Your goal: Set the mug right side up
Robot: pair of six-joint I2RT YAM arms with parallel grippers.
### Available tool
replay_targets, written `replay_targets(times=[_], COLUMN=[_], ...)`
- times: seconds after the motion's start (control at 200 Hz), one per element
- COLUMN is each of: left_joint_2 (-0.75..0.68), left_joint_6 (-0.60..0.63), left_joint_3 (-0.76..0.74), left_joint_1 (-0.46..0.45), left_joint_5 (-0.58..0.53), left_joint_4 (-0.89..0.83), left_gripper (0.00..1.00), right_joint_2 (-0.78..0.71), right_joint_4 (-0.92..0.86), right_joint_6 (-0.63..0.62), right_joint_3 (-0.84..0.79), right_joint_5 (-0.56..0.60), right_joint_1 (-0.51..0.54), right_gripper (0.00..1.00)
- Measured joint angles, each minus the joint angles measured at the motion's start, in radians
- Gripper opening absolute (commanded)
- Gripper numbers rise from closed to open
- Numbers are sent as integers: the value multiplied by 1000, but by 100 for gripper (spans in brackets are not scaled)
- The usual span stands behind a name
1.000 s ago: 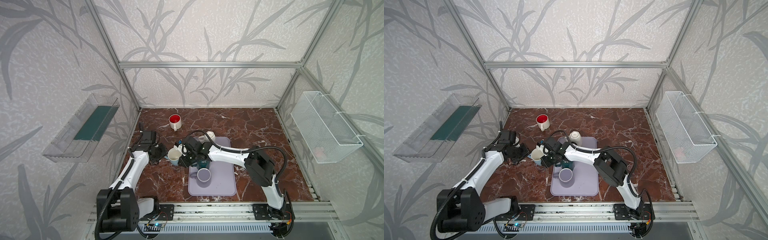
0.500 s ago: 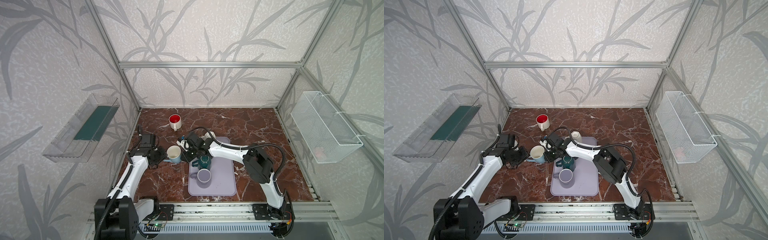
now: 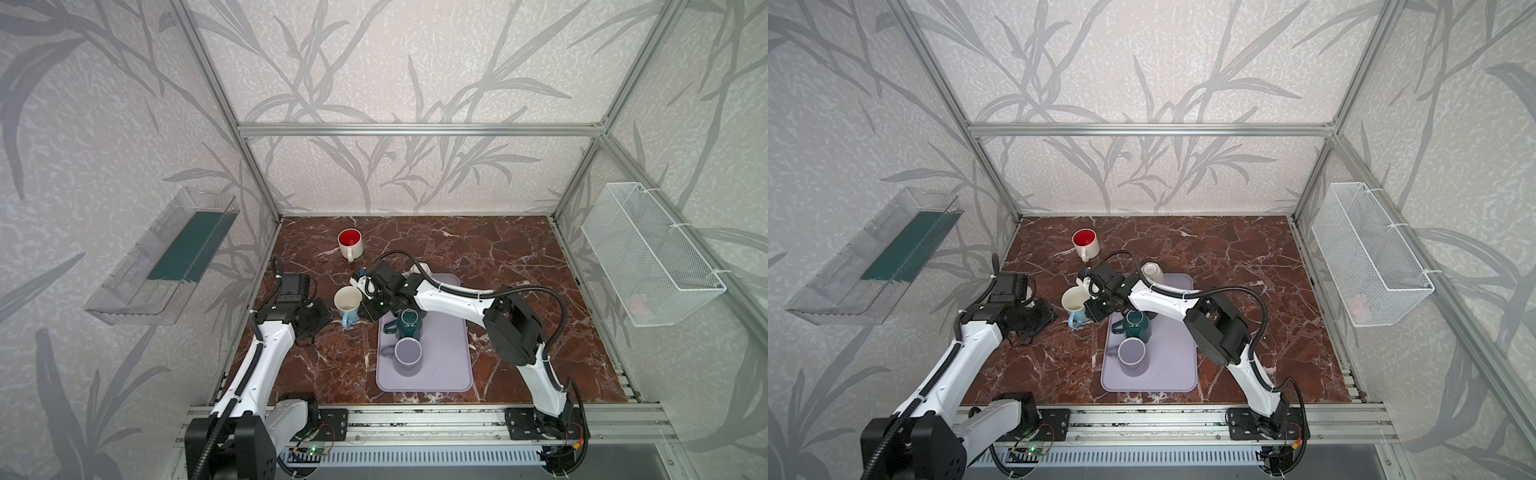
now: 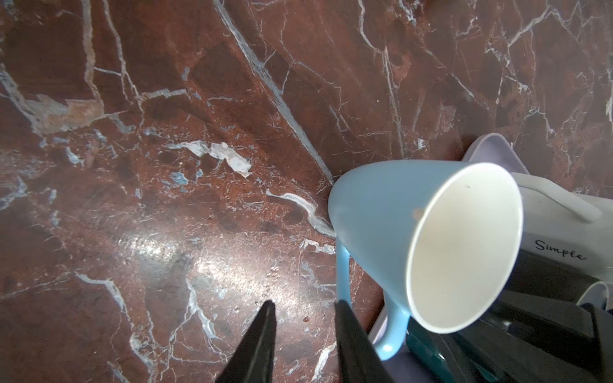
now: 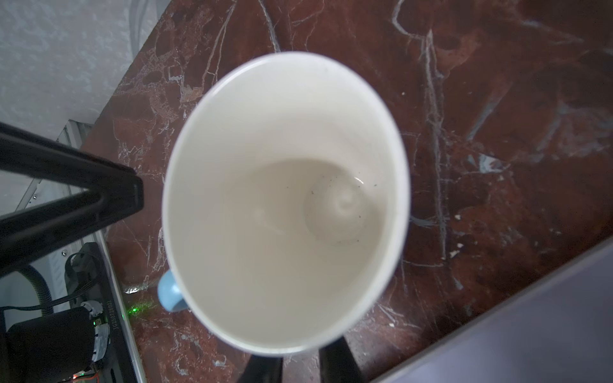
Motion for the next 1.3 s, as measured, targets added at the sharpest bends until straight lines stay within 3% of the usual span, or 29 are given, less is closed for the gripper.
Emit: replay_targets(times=[0.16,0.285,0.475,0.79,1.305], left_joint_2=[-69,-84,-35,58,263], left_joint_6=[0,0,17,88,233], left_joint_3=[0,4,50,139,212], left_joint_1=[-23,-99,-208,-242,-279], left_joint_5=[7,3,-32,-114,-91], left_joint_4=[-16,-31,-59,-130,-175], left_gripper=[36,37,37,39,40], right_joint_2=[-11,-65,-250,-550,-586], right_joint_4=[-18,-51,-77,-74,-70], right_joint_6=[-17,-37,-48,-54,-38], right_joint_3=[-5,-30,-108,-240,-302], right_joint_5=[1,7,3,9,8], right_joint_1=[-3,-8,-42,-129,-166], right_gripper=[22,25,31,43,48])
